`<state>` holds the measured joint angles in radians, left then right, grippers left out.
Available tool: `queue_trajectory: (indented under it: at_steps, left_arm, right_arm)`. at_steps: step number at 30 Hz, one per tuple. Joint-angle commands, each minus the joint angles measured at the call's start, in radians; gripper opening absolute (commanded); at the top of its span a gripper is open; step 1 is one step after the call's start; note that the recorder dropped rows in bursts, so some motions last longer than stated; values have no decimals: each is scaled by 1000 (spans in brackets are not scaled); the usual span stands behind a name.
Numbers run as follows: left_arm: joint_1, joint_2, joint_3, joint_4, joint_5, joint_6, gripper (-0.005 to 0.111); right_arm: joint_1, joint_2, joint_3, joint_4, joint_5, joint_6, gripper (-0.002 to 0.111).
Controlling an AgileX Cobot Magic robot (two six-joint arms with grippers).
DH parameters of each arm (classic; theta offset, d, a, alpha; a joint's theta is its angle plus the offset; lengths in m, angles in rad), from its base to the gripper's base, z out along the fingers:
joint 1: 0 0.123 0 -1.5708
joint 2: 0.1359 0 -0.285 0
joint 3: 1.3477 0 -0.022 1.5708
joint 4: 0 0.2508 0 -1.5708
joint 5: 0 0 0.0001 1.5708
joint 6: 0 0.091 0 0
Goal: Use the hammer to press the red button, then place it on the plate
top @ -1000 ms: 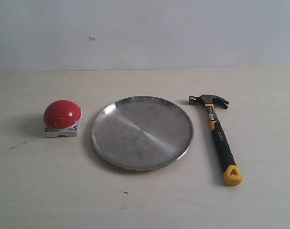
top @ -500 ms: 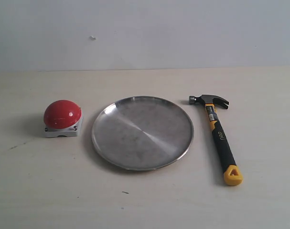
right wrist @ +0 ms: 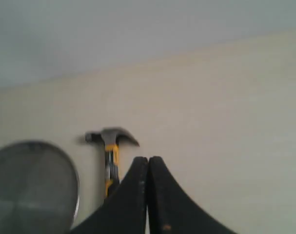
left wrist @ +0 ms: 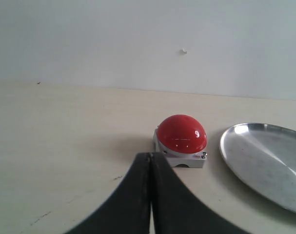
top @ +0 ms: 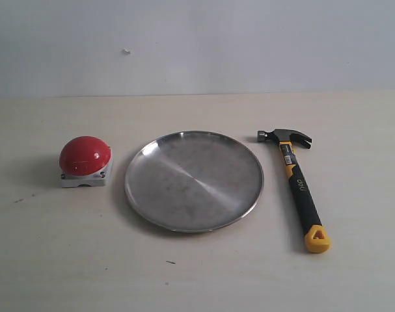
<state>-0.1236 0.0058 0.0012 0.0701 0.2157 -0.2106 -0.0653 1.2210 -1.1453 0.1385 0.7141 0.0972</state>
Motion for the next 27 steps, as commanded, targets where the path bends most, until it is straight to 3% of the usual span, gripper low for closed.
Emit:
queue_trajectory:
  at_steps: [1, 8, 14, 23, 27]
  left_arm:
    - [-3, -6, -1, 0, -1, -2, 0]
    - [-3, -6, -1, 0, -1, -2, 0]
    - [-3, -6, -1, 0, -1, -2, 0]
    - [-3, -6, -1, 0, -1, -2, 0]
    - [-3, -6, -1, 0, -1, -2, 0]
  right_arm:
    - [2, 256, -240, 64, 355, -97, 0]
    - [182, 617, -447, 53, 428, -85, 0]
    - [251, 893, -665, 8, 475, -42, 2]
    - [251, 1109, -838, -46, 507, 47, 45]
    - [251, 1149, -857, -44, 507, 45, 48]
